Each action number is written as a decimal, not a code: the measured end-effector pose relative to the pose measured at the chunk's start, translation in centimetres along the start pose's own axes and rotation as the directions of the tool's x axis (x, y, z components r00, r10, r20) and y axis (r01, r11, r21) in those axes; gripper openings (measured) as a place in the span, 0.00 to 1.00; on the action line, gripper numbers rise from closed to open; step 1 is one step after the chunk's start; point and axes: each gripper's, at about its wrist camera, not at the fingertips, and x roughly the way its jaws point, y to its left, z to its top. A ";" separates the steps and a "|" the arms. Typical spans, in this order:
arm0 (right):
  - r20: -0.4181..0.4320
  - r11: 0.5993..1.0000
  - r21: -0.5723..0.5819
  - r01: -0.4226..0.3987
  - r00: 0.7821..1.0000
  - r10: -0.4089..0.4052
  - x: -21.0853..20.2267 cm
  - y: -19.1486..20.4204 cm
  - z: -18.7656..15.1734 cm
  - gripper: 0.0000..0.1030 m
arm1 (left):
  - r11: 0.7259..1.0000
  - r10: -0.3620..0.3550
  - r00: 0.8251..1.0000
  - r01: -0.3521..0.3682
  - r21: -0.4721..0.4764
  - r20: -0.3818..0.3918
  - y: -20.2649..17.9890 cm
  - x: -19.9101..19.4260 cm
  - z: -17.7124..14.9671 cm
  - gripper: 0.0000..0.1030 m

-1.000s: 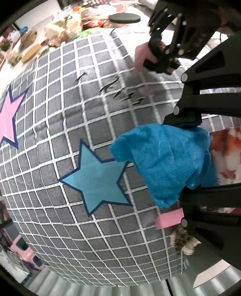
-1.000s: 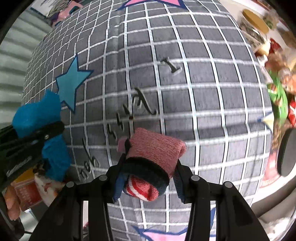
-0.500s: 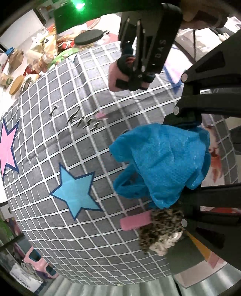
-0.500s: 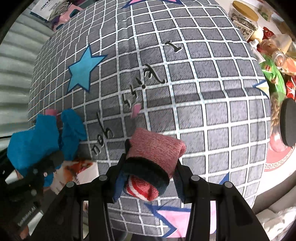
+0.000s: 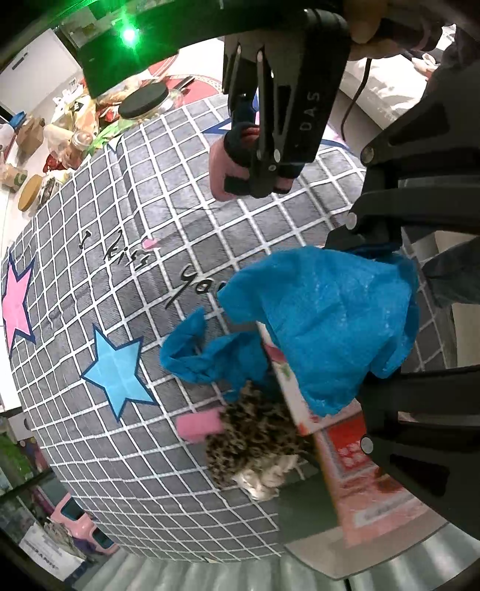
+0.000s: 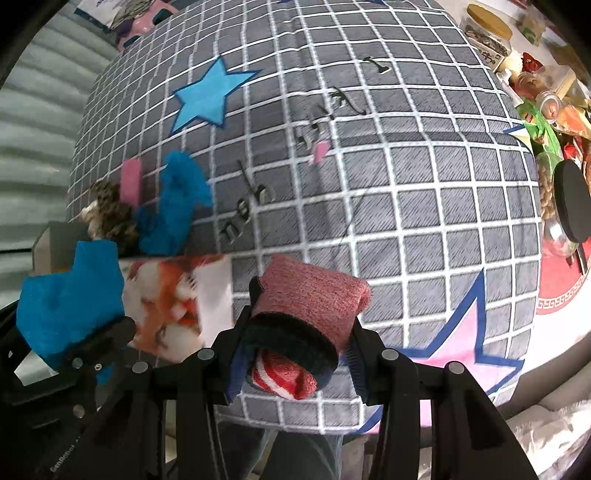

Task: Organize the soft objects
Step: 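Lift the blue cloth and pink sock and carry them over the white box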

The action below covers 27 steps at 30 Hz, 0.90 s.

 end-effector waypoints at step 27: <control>0.045 0.989 -0.149 0.013 0.999 -0.007 -0.1 12.4 -2.6 0.46 | 0.998 -0.006 0.995 0.013 -0.059 0.103 4.2 -5.4 -10.8 0.37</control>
